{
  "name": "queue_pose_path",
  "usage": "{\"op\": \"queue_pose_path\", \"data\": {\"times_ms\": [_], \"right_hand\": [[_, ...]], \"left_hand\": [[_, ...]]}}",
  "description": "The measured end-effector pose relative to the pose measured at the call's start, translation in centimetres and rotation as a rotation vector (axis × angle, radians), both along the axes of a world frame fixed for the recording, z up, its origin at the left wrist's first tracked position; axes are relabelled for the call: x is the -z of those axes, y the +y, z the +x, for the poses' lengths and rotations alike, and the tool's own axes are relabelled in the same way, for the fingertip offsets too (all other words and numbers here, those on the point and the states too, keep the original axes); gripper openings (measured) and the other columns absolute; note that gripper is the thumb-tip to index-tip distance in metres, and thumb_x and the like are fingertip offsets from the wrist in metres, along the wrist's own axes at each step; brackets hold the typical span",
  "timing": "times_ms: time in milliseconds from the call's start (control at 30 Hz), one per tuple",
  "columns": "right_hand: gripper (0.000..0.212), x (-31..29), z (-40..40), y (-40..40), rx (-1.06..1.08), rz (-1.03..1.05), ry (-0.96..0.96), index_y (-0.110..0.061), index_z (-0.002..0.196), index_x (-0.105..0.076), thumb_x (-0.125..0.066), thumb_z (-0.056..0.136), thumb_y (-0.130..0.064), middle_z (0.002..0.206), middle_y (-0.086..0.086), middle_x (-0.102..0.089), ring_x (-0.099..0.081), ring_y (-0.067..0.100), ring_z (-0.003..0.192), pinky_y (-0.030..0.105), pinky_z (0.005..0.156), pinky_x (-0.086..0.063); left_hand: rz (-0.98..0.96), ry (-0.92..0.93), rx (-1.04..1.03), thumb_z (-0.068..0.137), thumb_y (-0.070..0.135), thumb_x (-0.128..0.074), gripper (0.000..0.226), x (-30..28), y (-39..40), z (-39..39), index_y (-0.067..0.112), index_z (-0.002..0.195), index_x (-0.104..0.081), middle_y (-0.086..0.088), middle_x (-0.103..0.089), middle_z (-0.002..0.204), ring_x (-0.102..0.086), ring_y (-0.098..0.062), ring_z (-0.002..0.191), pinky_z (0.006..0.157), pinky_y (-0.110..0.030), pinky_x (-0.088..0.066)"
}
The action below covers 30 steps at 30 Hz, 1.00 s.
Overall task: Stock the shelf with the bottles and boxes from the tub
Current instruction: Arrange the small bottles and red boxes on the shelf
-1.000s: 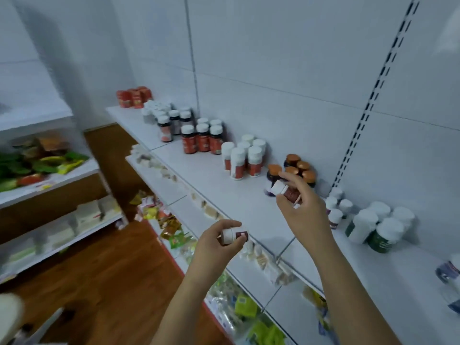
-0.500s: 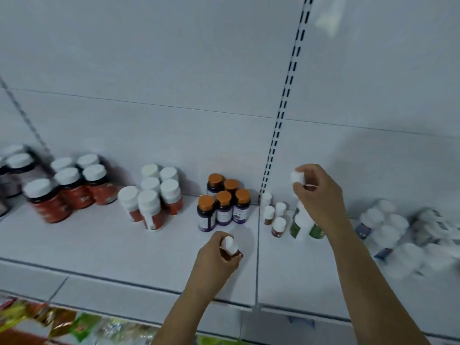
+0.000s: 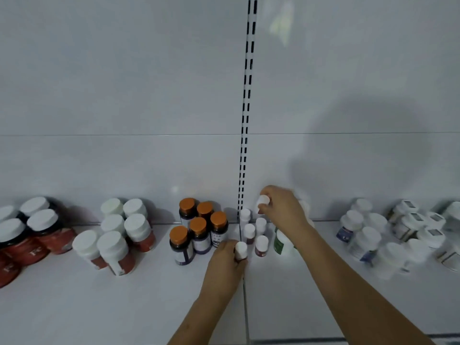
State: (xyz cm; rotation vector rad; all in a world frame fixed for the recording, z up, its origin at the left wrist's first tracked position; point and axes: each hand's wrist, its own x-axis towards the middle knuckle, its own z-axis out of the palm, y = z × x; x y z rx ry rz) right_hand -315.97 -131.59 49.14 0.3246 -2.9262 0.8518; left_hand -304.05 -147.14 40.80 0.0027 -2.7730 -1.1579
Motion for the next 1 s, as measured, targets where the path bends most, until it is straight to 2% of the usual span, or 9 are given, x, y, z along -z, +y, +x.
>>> {"op": "queue_pose_path", "data": {"times_ms": [100, 233, 367, 467, 600, 700, 800, 867, 1000], "right_hand": [[0.008, 0.4, -0.9, -0.4, -0.001, 0.192, -0.051, -0.024, 0.081, -0.055, -0.061, 0.079, -0.030, 0.078, -0.005, -0.061, -0.058, 0.019, 0.074, 0.030, 0.060, -0.040], [0.017, 1.3, -1.1, -0.6, 0.025, 0.348, 0.032, -0.022, 0.085, -0.059, -0.061, 0.082, -0.038, 0.075, -0.005, -0.054, -0.051, 0.018, 0.070, 0.028, 0.056, -0.032], [0.021, 1.6, -1.2, -1.0, 0.009, 0.509, 0.093, -0.022, 0.080, -0.054, -0.056, 0.086, -0.042, 0.071, -0.006, -0.047, -0.047, 0.018, 0.071, 0.028, 0.062, -0.031], [0.027, 1.8, -1.2, -1.0, -0.012, 0.534, 0.031, -0.020, 0.087, -0.064, -0.055, 0.089, -0.045, 0.083, -0.001, -0.058, -0.051, 0.021, 0.078, 0.029, 0.066, -0.032], [0.029, 2.1, -1.2, -0.7, -0.019, 0.473, -0.016, -0.018, 0.089, -0.068, -0.054, 0.091, -0.043, 0.088, 0.000, -0.062, -0.053, 0.020, 0.080, 0.029, 0.065, -0.033], [0.034, 2.0, -1.1, -0.3, -0.001, 0.405, -0.004, -0.016, 0.087, -0.067, -0.050, 0.093, -0.045, 0.090, 0.001, -0.064, -0.058, 0.021, 0.086, 0.030, 0.068, -0.035], [0.032, 1.5, -0.6, -0.1, 0.039, 0.282, 0.010, -0.016, 0.083, -0.063, -0.049, 0.094, -0.042, 0.084, 0.000, -0.062, -0.059, 0.021, 0.081, 0.030, 0.067, -0.042], [0.028, 1.0, 0.1, -0.1, 0.065, 0.184, 0.080, -0.017, 0.087, -0.064, -0.051, 0.095, -0.040, 0.082, -0.001, -0.061, -0.060, 0.021, 0.080, 0.029, 0.066, -0.038], [0.025, -0.5, 1.6, -0.4, 0.072, -0.074, 0.222, -0.016, 0.102, -0.069, -0.055, 0.096, -0.035, 0.098, 0.000, -0.069, -0.062, 0.019, 0.093, 0.032, 0.079, -0.047]], "left_hand": [[-0.029, 0.033, -0.025, 0.089, 0.025, -0.060, 0.015, 0.3, 0.6, -1.0, 0.021, 0.103, -0.063, 0.007, -0.059, 0.100, -0.049, -0.009, 0.088, 0.071, -0.022, -0.040], [-0.032, 0.040, -0.027, 0.089, 0.030, -0.061, 0.020, 1.1, 1.3, -1.6, 0.024, 0.108, -0.062, 0.007, -0.061, 0.100, -0.051, -0.009, 0.088, 0.071, -0.023, -0.044], [-0.033, 0.071, -0.023, 0.088, 0.025, -0.065, 0.022, 1.4, 1.8, -2.0, 0.021, 0.110, -0.063, 0.006, -0.060, 0.097, -0.047, -0.007, 0.083, 0.069, -0.018, -0.034], [-0.016, 0.057, -0.025, 0.086, 0.023, -0.067, 0.022, 1.7, 1.8, -2.3, 0.020, 0.108, -0.063, 0.004, -0.063, 0.097, -0.053, -0.011, 0.085, 0.069, -0.018, -0.035], [-0.015, 0.037, -0.007, 0.085, 0.021, -0.067, 0.020, 1.9, 1.7, -2.4, 0.018, 0.105, -0.064, 0.004, -0.064, 0.096, -0.051, -0.009, 0.083, 0.066, -0.011, -0.035], [-0.002, 0.025, 0.017, 0.086, 0.018, -0.066, 0.029, 1.5, 1.7, -2.0, 0.020, 0.114, -0.062, 0.005, -0.063, 0.104, -0.049, -0.006, 0.089, 0.073, -0.005, -0.035], [-0.020, -0.005, 0.040, 0.087, 0.021, -0.064, 0.047, 1.0, 1.3, -1.0, 0.025, 0.132, -0.053, 0.008, -0.056, 0.122, -0.049, -0.007, 0.108, 0.088, -0.009, -0.034], [-0.021, -0.021, 0.032, 0.089, 0.026, -0.063, 0.053, 0.7, 0.7, 0.1, 0.029, 0.139, -0.045, 0.012, -0.048, 0.132, -0.046, -0.007, 0.120, 0.100, -0.016, -0.037], [-0.015, -0.022, 0.009, 0.093, 0.035, -0.059, 0.054, -0.4, -0.9, 2.6, 0.032, 0.143, -0.040, 0.016, -0.042, 0.141, -0.042, -0.003, 0.128, 0.107, -0.020, -0.037]]}}
